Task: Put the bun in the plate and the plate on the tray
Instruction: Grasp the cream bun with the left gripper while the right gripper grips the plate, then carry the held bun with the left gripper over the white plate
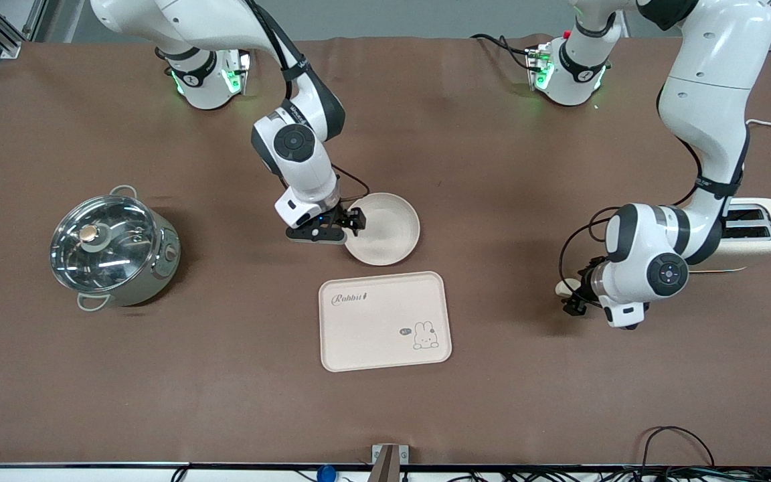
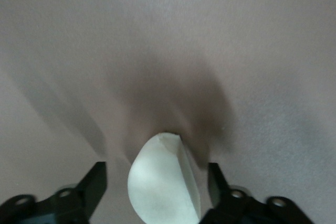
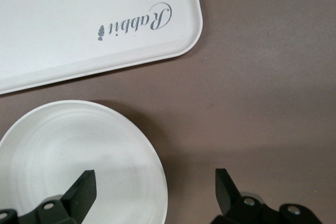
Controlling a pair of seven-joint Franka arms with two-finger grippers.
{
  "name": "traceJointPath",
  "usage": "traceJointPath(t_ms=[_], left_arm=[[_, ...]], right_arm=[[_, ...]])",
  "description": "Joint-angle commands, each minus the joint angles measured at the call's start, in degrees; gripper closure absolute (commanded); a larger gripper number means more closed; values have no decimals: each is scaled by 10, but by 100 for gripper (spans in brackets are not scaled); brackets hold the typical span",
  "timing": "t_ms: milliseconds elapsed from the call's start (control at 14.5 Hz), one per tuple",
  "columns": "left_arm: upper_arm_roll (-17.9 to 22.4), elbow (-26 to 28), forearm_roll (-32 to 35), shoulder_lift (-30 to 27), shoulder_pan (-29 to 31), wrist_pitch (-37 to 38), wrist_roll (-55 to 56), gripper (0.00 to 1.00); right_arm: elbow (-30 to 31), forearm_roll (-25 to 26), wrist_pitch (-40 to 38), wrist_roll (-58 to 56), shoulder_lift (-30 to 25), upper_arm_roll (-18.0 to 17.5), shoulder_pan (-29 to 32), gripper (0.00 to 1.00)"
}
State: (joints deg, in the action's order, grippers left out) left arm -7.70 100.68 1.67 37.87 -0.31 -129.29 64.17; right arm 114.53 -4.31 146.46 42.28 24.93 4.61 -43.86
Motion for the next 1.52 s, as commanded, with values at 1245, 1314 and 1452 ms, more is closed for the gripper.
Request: traceJointPath(t_ms=[1245, 1314, 1452], left_arm=[[-116, -54, -19, 7, -222, 5, 437, 65], [-116, -55, -25, 7, -232, 5, 446, 65], [-116, -59, -43, 15, -240, 1, 453, 65]], right_arm=[[63, 4, 133, -23, 42, 7, -24, 0], [63, 4, 137, -23, 42, 7, -24, 0], [63, 4, 136, -24, 42, 7, -24, 0]])
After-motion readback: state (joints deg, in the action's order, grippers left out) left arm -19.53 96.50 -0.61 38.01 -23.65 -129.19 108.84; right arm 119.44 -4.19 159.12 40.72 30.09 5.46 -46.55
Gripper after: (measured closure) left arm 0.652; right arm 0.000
